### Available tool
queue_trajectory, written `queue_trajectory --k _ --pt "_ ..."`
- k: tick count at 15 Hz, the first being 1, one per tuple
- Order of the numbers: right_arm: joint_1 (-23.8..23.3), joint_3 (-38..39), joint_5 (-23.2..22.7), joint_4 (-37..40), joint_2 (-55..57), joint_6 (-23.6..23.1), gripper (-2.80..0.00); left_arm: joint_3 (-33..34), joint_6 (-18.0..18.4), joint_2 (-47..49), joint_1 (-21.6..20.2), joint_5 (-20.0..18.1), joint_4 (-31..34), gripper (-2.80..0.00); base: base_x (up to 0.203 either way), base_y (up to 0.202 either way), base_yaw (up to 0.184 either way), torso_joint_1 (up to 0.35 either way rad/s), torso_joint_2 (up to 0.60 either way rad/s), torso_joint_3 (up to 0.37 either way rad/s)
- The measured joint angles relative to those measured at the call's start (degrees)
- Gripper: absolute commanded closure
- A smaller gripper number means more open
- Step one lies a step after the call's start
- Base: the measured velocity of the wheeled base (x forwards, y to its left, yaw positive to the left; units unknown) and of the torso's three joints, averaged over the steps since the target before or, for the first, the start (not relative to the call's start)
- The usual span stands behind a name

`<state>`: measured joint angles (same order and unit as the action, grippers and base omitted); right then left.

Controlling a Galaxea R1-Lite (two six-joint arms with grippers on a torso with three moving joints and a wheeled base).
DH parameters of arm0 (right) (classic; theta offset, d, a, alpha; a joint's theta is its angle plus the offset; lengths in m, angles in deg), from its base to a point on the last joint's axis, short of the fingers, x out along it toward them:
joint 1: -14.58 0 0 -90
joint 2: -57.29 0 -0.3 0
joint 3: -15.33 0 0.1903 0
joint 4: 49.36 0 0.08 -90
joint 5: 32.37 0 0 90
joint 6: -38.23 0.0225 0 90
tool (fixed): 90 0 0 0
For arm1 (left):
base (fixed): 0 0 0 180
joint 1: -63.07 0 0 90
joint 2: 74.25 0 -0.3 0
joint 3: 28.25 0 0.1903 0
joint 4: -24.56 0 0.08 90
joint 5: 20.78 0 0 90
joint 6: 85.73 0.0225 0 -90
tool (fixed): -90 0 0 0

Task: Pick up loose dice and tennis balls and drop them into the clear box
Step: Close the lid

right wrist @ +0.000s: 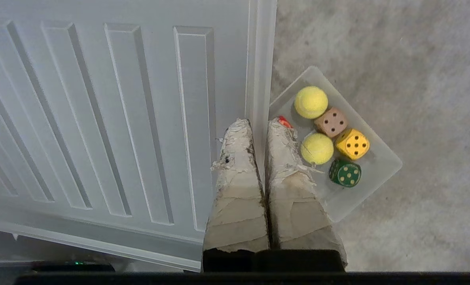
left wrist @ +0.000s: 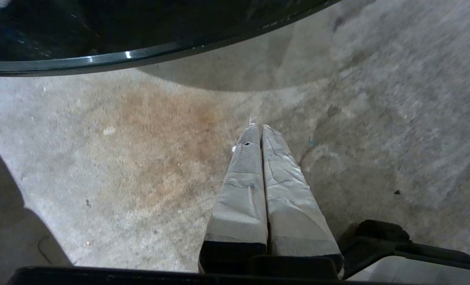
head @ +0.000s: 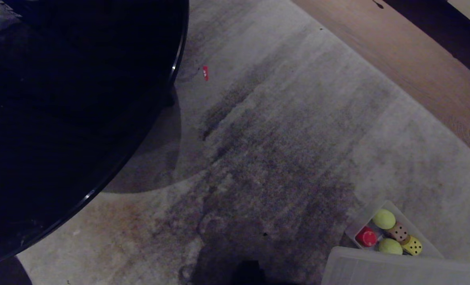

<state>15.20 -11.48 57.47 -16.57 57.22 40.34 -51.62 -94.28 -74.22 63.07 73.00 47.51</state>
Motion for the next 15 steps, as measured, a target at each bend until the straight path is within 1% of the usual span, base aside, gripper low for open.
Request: queue_trajectory --k 15 --pt "0.0 0.1 0.0 0.0 0.0 0.0 0.00 0.0 0.0 0.0 0.0 0.0 0.0 0.00 0.000 0.000 0.000 0.002 0.00 0.202"
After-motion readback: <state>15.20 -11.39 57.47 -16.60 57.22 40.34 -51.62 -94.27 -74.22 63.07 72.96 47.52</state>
